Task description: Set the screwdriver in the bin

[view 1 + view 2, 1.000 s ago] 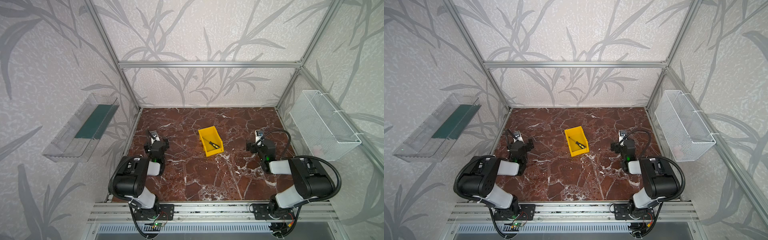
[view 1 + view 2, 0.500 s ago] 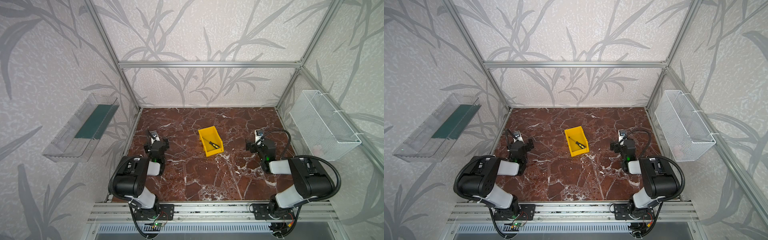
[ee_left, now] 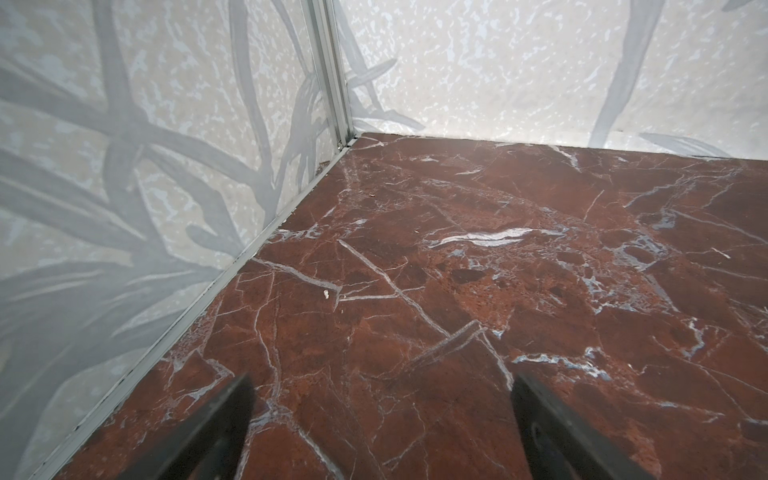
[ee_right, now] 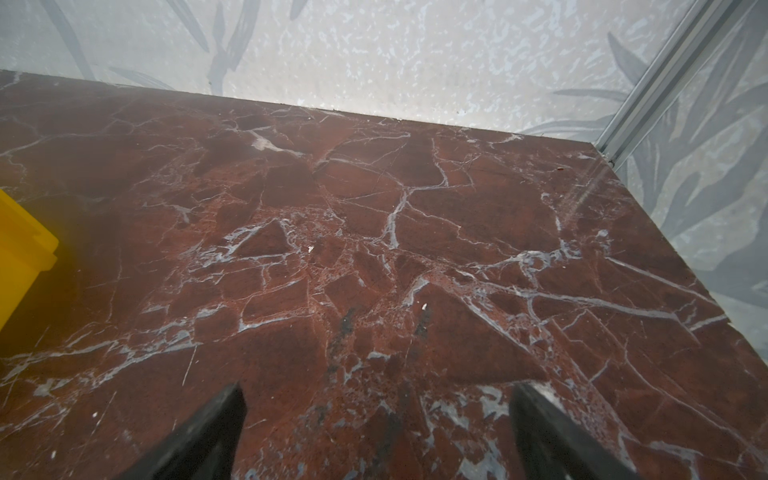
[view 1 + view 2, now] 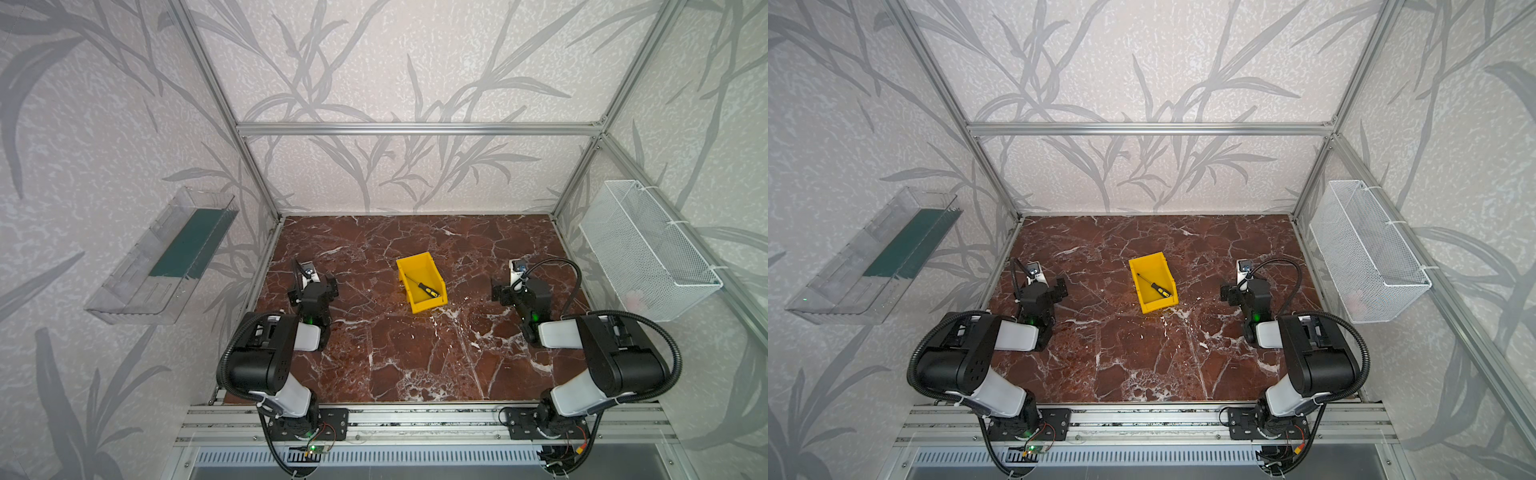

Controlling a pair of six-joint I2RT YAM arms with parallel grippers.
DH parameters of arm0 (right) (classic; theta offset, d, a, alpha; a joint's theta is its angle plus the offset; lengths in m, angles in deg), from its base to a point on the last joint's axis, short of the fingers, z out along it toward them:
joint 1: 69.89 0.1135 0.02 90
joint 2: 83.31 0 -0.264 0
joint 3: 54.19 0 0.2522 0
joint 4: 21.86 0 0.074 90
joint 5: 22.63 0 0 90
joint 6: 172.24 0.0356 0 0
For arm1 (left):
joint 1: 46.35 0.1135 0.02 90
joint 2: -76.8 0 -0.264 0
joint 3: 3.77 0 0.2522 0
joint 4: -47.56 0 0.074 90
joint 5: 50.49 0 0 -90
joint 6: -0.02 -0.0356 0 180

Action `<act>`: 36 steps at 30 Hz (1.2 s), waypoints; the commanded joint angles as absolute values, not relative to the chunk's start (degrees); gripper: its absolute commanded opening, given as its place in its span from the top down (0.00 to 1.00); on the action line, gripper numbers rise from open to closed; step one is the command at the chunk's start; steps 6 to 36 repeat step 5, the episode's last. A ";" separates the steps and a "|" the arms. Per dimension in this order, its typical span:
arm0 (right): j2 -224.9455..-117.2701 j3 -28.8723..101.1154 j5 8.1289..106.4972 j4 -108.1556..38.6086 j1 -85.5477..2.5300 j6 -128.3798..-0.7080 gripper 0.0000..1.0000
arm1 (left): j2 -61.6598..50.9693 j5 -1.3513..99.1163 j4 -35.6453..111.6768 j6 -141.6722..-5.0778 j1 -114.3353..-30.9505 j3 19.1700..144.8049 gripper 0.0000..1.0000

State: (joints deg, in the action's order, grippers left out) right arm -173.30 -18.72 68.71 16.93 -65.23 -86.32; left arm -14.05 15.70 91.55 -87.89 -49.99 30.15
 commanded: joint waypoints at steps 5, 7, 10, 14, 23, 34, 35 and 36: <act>-173.73 -18.68 68.47 19.04 -64.89 -86.30 0.01 | -14.17 15.89 93.16 -88.04 -49.84 30.16 0.01; -173.73 -18.68 68.47 19.04 -64.89 -86.30 0.01 | -14.17 15.89 93.16 -88.04 -49.84 30.16 0.01; -173.73 -18.68 68.47 19.04 -64.89 -86.30 0.01 | -14.17 15.89 93.16 -88.04 -49.84 30.16 0.01; -173.73 -18.68 68.47 19.04 -64.89 -86.30 0.01 | -14.17 15.89 93.16 -88.04 -49.84 30.16 0.01; -173.73 -18.68 68.47 19.04 -64.89 -86.30 0.01 | -14.17 15.89 93.16 -88.04 -49.84 30.16 0.01; -173.73 -18.68 68.47 19.04 -64.89 -86.30 0.01 | -14.17 15.89 93.16 -88.04 -49.84 30.16 0.01; -173.73 -18.68 68.47 19.04 -64.89 -86.30 0.01 | -14.17 15.89 93.16 -88.04 -49.84 30.16 0.01; -173.73 -18.68 68.47 19.04 -64.89 -86.30 0.01 | -14.17 15.89 93.16 -88.04 -49.84 30.16 0.01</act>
